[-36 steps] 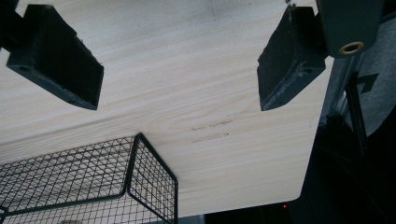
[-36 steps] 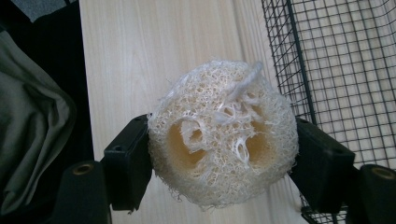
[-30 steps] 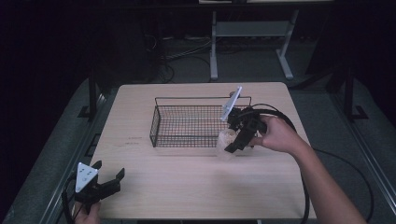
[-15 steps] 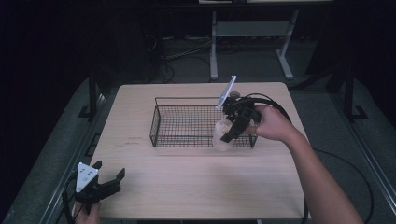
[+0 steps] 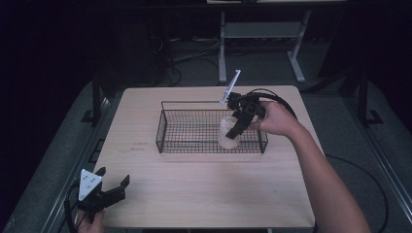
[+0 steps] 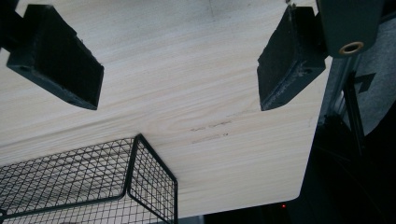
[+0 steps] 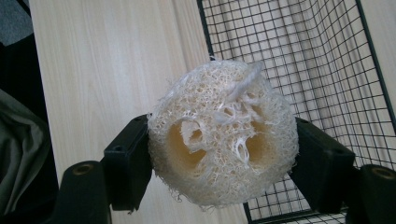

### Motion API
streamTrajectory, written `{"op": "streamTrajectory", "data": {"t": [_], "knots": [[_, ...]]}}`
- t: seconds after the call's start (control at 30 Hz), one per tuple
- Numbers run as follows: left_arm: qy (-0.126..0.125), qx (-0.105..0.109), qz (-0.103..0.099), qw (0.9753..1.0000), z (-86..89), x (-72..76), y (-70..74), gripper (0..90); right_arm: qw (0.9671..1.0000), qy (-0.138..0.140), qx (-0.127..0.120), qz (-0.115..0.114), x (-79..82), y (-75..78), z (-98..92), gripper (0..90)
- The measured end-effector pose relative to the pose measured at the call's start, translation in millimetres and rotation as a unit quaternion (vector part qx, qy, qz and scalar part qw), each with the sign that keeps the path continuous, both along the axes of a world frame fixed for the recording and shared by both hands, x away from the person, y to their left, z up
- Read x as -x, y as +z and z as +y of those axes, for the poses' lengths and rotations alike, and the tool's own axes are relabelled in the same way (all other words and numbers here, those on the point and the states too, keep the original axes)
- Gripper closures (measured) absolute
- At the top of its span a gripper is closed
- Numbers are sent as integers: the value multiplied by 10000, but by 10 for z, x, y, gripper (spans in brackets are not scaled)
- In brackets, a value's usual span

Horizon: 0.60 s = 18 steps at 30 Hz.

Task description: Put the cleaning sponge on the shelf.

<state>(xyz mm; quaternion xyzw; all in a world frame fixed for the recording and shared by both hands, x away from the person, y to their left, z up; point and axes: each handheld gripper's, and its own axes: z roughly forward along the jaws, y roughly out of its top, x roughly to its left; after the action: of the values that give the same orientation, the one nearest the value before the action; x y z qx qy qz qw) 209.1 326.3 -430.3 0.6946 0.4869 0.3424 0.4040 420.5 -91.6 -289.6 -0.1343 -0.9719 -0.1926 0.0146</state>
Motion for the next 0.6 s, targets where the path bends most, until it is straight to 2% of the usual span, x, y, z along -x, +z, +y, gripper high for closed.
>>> {"op": "streamTrajectory", "data": {"t": [0.27,0.33,0.6], "knots": [[-9,-24,-2,10000,-8,5,3,138,9999,-86,86,-26,-121,30,32,281],[-28,-39,5,10000,-9,7,1,138,9999,-127,10,5,-149,34,31,281],[1,-22,0,10000,2,11,-2,138,9997,-238,92,38,-286,-33,10,281]]}}
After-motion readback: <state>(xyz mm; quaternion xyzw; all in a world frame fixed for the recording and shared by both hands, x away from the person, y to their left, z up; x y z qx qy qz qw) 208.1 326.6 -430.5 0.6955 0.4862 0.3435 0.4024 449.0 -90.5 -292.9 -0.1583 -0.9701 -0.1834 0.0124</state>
